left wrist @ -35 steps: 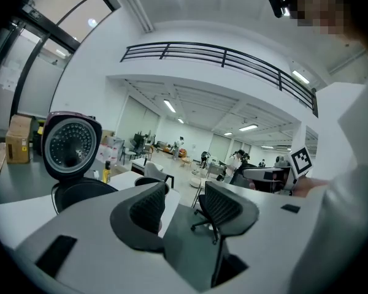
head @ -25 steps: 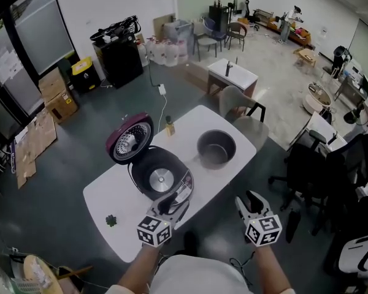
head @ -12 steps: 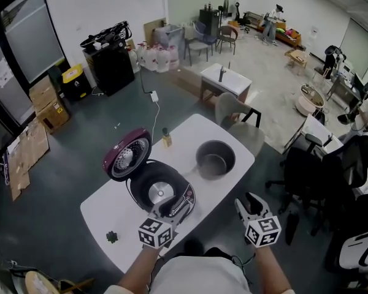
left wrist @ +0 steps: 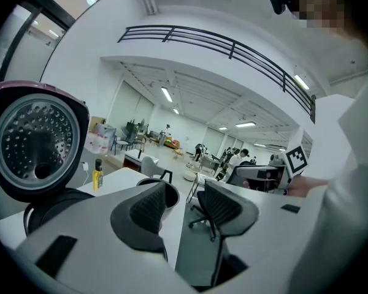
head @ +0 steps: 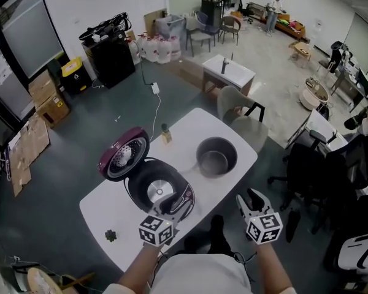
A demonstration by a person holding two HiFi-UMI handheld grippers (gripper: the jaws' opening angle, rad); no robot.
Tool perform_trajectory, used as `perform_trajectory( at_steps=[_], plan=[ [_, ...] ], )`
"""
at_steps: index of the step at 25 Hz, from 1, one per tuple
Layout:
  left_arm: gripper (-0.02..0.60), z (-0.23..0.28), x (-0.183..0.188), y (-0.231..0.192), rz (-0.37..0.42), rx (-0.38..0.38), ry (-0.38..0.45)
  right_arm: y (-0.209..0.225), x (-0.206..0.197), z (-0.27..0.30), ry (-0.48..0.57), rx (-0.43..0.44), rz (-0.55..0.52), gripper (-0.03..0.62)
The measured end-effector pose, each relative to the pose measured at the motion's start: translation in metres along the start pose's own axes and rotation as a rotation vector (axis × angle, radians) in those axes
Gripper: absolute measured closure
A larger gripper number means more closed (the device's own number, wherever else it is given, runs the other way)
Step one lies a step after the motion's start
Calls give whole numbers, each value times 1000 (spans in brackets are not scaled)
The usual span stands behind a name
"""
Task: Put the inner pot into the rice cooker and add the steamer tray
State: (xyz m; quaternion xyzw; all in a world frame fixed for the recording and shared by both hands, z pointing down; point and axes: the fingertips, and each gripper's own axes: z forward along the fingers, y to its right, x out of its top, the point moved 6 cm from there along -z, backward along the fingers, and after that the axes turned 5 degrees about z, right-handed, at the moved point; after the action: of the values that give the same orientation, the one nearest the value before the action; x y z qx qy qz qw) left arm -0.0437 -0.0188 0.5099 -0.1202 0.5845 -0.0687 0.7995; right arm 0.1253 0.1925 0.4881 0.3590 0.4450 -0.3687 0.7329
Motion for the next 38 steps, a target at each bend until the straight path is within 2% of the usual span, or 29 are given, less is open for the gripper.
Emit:
perform_trajectory(
  at_steps=[17,26,38],
  plan=[
    [364,121,13,-11,-81,164,-23,108,28,107,-110,169,-37,414],
    [362,190,5,-20,-119,212,-68,154,18,168,-195,242,-55,414],
    [346,254,-34,-60,-234,416,-167,201,-10,240,-318,276,-106,414]
  ],
)
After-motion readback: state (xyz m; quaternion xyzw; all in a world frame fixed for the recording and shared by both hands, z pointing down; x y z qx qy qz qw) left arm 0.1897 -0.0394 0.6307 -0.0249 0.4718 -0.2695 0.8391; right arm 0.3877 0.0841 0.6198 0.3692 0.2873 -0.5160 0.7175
